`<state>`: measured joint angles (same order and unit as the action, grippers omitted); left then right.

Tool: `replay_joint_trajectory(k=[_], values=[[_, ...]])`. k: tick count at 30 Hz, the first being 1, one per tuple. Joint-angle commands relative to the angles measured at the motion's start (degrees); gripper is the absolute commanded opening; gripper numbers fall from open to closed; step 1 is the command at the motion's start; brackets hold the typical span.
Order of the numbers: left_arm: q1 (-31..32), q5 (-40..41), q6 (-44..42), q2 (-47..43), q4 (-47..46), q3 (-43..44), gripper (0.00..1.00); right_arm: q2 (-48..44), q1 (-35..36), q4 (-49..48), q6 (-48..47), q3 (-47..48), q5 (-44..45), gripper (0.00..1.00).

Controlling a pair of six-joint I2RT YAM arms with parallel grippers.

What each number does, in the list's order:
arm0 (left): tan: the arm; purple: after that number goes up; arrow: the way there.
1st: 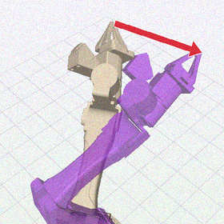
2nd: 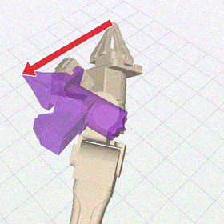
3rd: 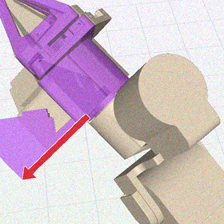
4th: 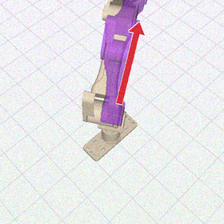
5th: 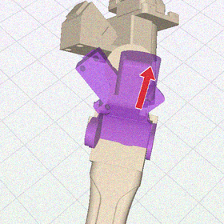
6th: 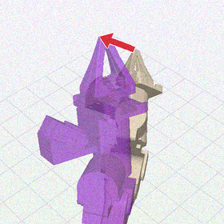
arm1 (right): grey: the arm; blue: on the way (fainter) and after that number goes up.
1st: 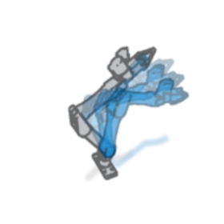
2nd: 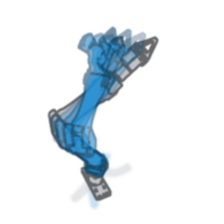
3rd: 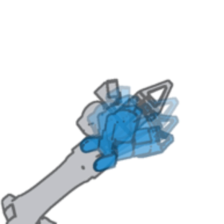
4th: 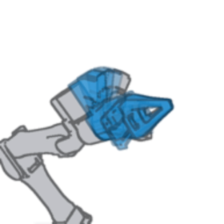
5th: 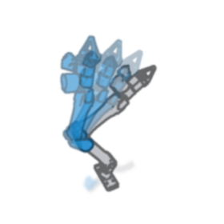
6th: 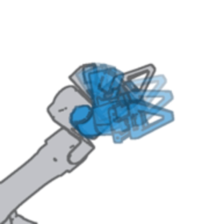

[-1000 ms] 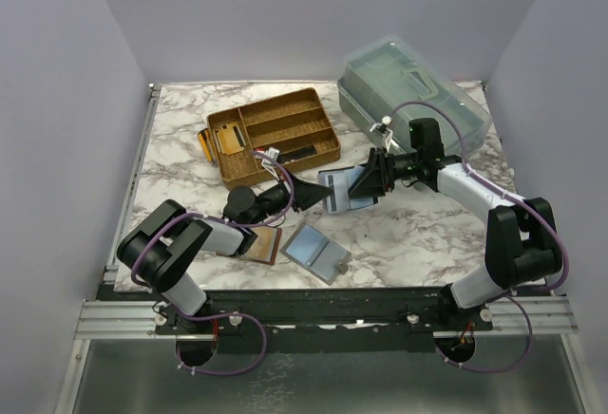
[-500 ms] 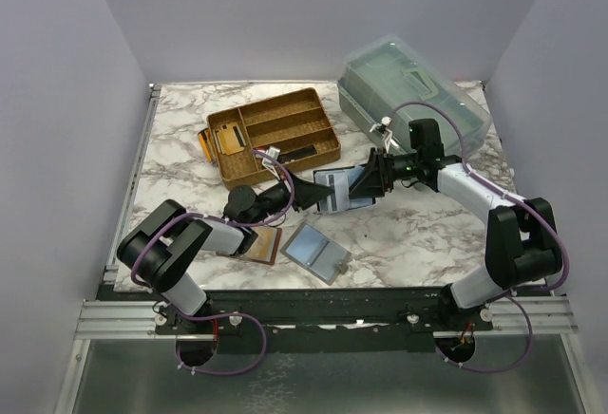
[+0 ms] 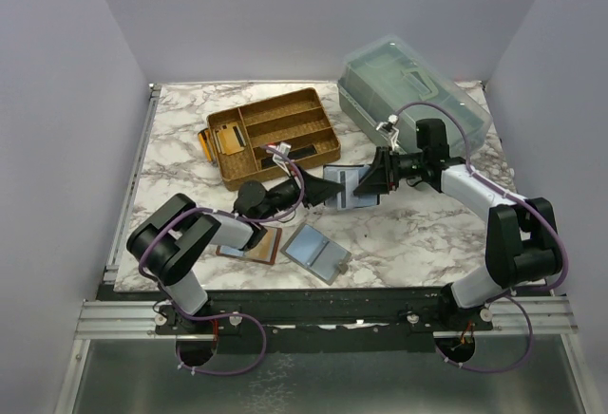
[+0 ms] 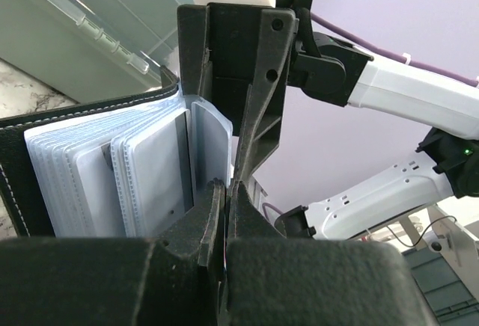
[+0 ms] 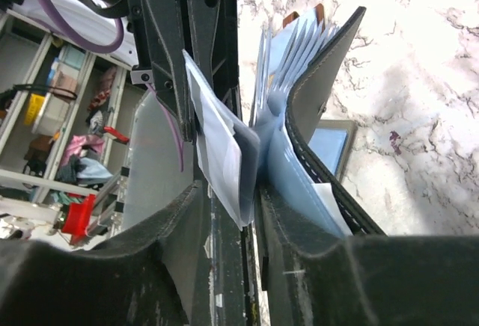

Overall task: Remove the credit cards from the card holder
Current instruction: Remove the credit card from the card holder.

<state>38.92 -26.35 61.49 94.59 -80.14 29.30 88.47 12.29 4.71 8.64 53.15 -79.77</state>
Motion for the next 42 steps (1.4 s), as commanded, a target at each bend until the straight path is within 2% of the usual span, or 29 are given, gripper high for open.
replay_joint_trajectory(k=[1,7,12,14,17,20,24,28,31,42], values=[[2.43,-0.68,0.27,0.18,-7.03,2.2,0.0,0.55,1.33,-3.9,2.07,-0.66,-1.7,0.3],[2.41,0.22,-0.32,-0.93,-6.65,-0.16,0.0,0.7,0.72,-4.18,2.28,-0.67,-3.49,0.01],[1.96,-0.29,-0.19,-2.45,-5.47,-1.33,0.29,-0.24,0.31,-4.18,1.56,-1.08,-3.33,0.0],[1.58,-1.16,-0.39,-3.37,-4.42,-1.52,0.35,-0.48,0.23,-4.18,1.39,-1.18,-3.16,0.0],[0.82,-2.51,-0.5,-4.78,-3.14,-1.77,0.38,-0.33,-0.02,-4.18,1.29,-1.12,-3.39,0.0],[-0.21,-2.83,-0.42,-6.12,-1.87,-2.43,0.34,-0.05,-0.23,-4.17,1.3,-1.08,-4.17,0.0],[-1.63,-3.33,0.5,-7.71,-1.52,-3.59,0.18,-0.03,-0.72,-4.18,1.32,-1.1,-5.31,0.0],[-2.5,-4.59,1.08,-8.14,-1.51,-3.83,0.11,0.17,-0.78,-4.18,1.38,-1.05,-5.95,0.0],[-2.77,-5.67,1.32,-7.87,-1.71,-3.35,0.0,0.26,-0.87,-4.18,1.38,-1.04,-6.23,0.0],[-4.63,-4.79,1.85,-9.53,-3.89,-5.73,0.0,0.06,-2.09,-4.18,1.45,-1.03,-6.91,0.0]])
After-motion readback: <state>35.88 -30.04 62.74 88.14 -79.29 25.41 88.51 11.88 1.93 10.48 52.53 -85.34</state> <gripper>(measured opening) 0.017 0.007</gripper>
